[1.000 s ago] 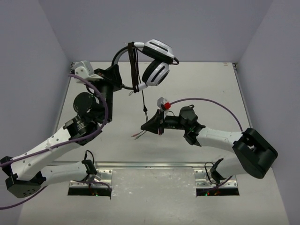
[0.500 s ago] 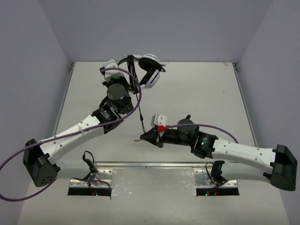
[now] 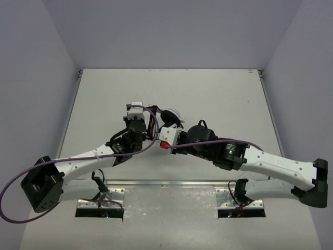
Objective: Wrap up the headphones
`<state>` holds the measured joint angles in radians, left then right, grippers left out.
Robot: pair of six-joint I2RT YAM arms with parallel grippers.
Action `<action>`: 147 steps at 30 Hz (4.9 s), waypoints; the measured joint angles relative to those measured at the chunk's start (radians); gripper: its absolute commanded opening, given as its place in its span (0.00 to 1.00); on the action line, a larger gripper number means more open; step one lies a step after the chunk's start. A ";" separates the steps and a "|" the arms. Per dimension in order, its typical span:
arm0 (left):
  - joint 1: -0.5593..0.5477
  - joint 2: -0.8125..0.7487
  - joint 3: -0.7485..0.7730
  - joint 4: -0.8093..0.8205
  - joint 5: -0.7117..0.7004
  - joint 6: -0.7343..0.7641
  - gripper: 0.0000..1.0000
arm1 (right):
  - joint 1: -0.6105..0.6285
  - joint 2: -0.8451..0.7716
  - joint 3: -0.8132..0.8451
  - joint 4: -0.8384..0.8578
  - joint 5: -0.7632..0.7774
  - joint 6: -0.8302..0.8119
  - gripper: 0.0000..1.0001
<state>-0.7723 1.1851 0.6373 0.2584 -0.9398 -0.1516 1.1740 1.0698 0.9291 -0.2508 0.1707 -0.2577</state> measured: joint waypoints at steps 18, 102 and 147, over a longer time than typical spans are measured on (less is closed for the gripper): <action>-0.184 -0.293 -0.214 0.005 0.481 -0.028 0.00 | -0.102 0.044 -0.038 -0.014 0.205 -0.553 0.01; 0.028 0.473 0.401 -0.089 0.500 -0.337 0.00 | -1.172 -0.316 0.173 -0.543 -0.251 0.748 0.99; 0.047 1.584 1.659 0.075 0.669 -0.377 1.00 | -1.152 -0.557 -0.019 -0.678 -0.605 0.749 0.99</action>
<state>-0.7250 2.7693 2.2967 0.3336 -0.2707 -0.5289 0.0223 0.5129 0.9100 -0.9287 -0.4347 0.4911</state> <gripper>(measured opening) 0.715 0.992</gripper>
